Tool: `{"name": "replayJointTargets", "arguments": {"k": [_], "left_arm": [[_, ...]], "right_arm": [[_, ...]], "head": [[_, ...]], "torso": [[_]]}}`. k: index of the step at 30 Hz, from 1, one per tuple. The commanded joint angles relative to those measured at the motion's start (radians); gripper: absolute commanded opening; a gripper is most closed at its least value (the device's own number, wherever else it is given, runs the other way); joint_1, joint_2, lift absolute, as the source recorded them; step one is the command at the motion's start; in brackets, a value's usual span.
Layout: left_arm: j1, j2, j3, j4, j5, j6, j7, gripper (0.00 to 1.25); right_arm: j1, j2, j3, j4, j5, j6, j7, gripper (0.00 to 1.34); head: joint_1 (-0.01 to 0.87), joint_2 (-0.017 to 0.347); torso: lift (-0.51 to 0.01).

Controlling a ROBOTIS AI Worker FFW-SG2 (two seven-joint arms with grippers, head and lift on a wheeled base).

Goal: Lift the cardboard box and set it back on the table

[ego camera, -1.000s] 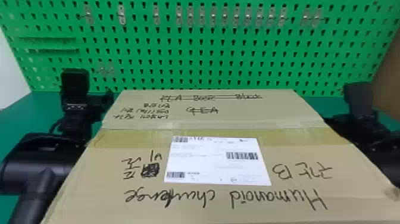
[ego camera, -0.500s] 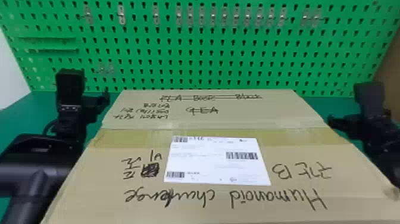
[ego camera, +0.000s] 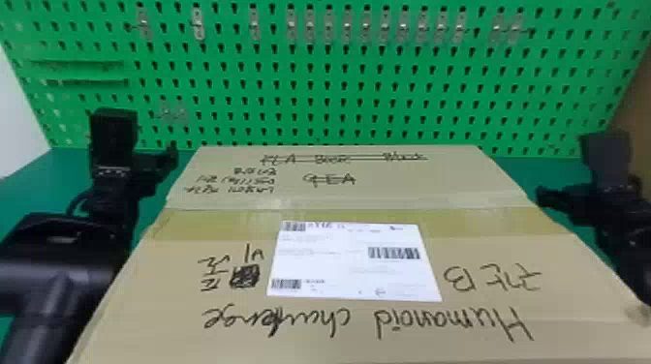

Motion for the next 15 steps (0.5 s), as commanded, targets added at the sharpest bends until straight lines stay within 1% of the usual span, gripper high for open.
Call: {"name": "replayJointTargets", "arguments": {"k": [1, 5, 15], "left_arm": [[0.001, 0.004, 0.002, -0.006, -0.001, 0.003, 0.0, 1.0], [0.004, 0.007, 0.003, -0.009, -0.003, 0.004, 0.0, 1.0], [0.005, 0.015, 0.002, -0.015, -0.006, 0.014, 0.0, 1.0]], "right_arm": [[0.007, -0.008, -0.007, -0.009, 0.002, 0.007, 0.0, 1.25], [0.01, -0.014, -0.011, -0.015, 0.004, 0.012, 0.0, 1.25], [0.01, -0.017, -0.013, -0.017, 0.005, 0.013, 0.0, 1.25]], "head": [[0.566, 0.054], [0.566, 0.054], [0.566, 0.054]], "torso": [[-0.183], [-0.183], [-0.183]]}}
